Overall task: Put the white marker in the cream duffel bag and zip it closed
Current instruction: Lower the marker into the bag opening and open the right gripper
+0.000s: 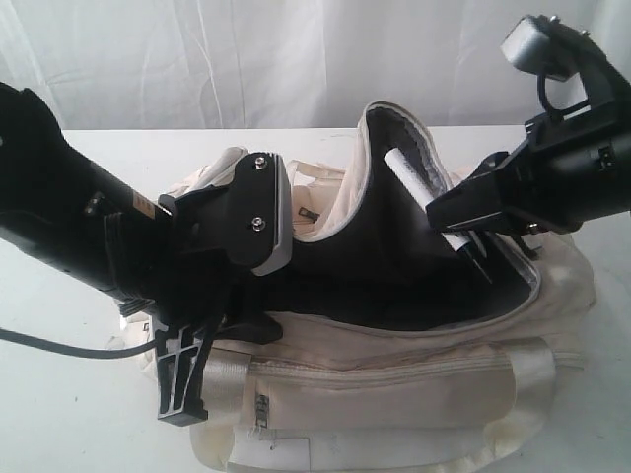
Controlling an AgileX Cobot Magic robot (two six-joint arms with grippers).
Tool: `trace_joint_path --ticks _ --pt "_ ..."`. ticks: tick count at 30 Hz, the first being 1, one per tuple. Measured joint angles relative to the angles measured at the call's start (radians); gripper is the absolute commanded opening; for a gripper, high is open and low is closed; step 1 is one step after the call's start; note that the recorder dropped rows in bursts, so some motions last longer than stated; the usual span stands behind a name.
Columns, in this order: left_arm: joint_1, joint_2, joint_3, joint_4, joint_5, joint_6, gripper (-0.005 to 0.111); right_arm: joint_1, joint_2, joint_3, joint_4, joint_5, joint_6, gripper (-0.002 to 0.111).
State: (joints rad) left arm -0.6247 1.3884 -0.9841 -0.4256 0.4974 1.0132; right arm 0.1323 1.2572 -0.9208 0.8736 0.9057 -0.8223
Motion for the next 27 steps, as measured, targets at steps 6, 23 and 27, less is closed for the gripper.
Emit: trace_joint_path --ticks 6,23,27 --pt "0.0 0.0 0.0 0.0 0.0 -0.004 0.0 0.007 0.009 0.0 0.0 -0.002 0.0 0.008" --pt "0.0 0.0 0.0 0.0 -0.002 -0.007 0.0 0.007 0.068 0.0 -0.045 0.003 -0.01 0.008" --pt "0.0 0.0 0.0 0.0 -0.002 -0.007 0.0 0.007 0.103 0.0 -0.045 -0.007 -0.019 0.008"
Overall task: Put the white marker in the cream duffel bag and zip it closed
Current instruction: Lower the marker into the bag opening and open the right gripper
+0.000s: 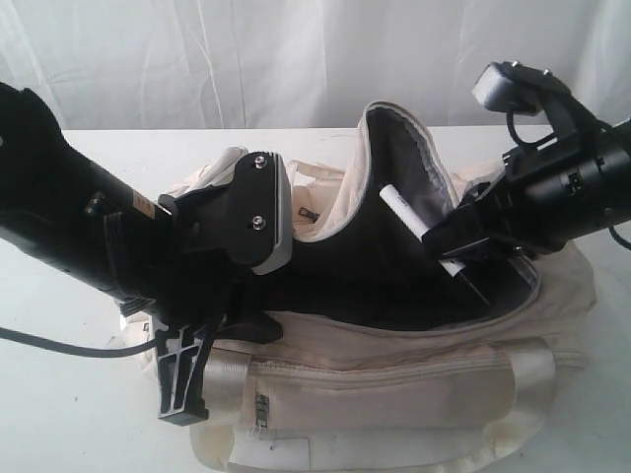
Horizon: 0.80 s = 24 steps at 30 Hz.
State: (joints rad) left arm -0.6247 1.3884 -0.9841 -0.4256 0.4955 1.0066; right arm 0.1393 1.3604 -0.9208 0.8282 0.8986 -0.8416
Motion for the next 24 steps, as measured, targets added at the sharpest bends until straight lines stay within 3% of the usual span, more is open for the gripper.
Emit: trace_joint_path --ticks 14,24 --pt "0.0 0.0 0.0 0.0 0.0 -0.002 0.0 0.004 0.096 0.0 0.0 -0.049 -0.041 0.008" --pt "0.0 0.0 0.0 0.0 -0.002 -0.011 0.0 0.091 0.187 0.0 0.0 -0.11 -0.066 0.009"
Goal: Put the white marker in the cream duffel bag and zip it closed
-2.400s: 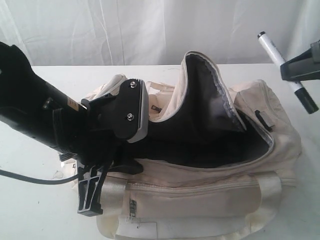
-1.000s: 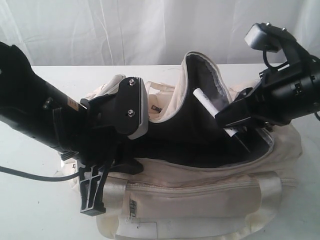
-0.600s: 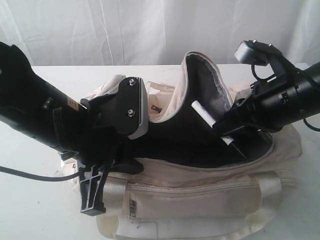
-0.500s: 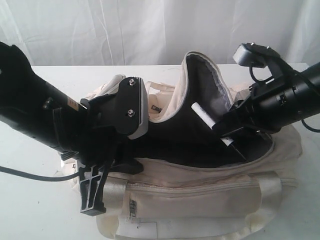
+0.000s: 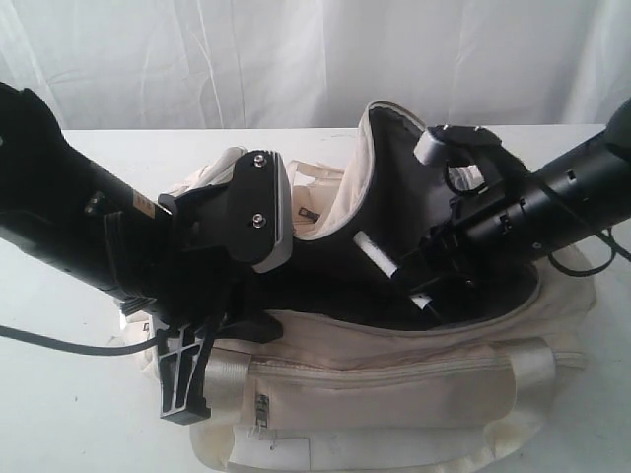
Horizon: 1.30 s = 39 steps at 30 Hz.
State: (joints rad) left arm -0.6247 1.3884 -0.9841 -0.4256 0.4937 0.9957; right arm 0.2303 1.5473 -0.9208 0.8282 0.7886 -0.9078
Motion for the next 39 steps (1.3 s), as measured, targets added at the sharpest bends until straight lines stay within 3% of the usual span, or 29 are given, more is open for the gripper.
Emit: trace_joint_path --ticks 3,9,13,17,24,27,34,39 --pt "0.0 0.0 0.0 0.0 0.0 -0.005 0.0 0.02 0.015 0.0 0.0 -0.007 -0.009 0.014" --pt "0.0 0.0 0.0 0.0 0.002 -0.01 0.0 0.035 0.02 0.0 0.002 0.009 -0.018 0.042" --pt "0.0 0.0 0.0 0.0 0.004 -0.014 0.0 0.038 -0.036 0.0 0.049 0.073 -0.003 0.042" --pt "0.0 0.0 0.0 0.0 0.002 -0.018 0.0 0.038 -0.275 0.0 0.067 0.076 0.13 0.042" --pt "0.0 0.0 0.0 -0.003 -0.006 -0.02 0.001 0.038 -0.331 0.0 0.055 0.063 0.23 0.042" --pt "0.0 0.0 0.0 -0.033 -0.015 -0.02 0.012 0.038 -0.331 0.0 0.051 0.075 0.235 0.042" --pt "0.0 -0.002 0.0 -0.08 -0.066 -0.02 0.056 0.038 -0.331 0.0 0.034 0.068 0.237 0.042" --pt "0.0 -0.013 -0.014 -0.166 -0.121 -0.023 0.056 0.038 -0.331 0.0 -0.033 0.064 0.235 0.042"
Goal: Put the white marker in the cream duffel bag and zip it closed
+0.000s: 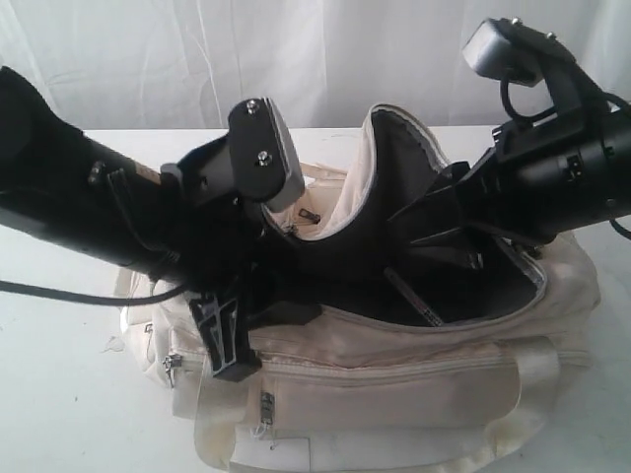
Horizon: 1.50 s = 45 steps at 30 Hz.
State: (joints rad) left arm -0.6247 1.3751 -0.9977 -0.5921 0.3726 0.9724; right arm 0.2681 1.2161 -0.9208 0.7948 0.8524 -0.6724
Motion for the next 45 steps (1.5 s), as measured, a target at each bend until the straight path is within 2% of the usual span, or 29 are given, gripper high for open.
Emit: trace_joint_path --ticks 8,12,16,31,45 --pt "0.011 -0.137 -0.072 0.006 -0.143 0.0 0.056 0.0 0.0 0.0 -0.011 -0.063 -0.01 0.042" --pt "0.138 -0.139 -0.061 0.012 -0.153 -0.066 0.056 0.0 0.018 0.0 0.065 -0.154 -0.023 0.042" --pt "0.203 -0.097 -0.036 0.017 -0.204 -0.075 0.056 0.0 0.078 0.0 0.153 -0.195 -0.05 0.042" --pt "0.207 0.052 -0.036 0.02 -0.341 -0.075 0.056 0.0 0.114 -0.051 0.189 -0.271 -0.071 0.042" --pt "0.207 0.075 -0.036 0.02 -0.364 -0.075 0.056 0.0 0.228 -0.111 0.191 -0.27 -0.079 0.042"
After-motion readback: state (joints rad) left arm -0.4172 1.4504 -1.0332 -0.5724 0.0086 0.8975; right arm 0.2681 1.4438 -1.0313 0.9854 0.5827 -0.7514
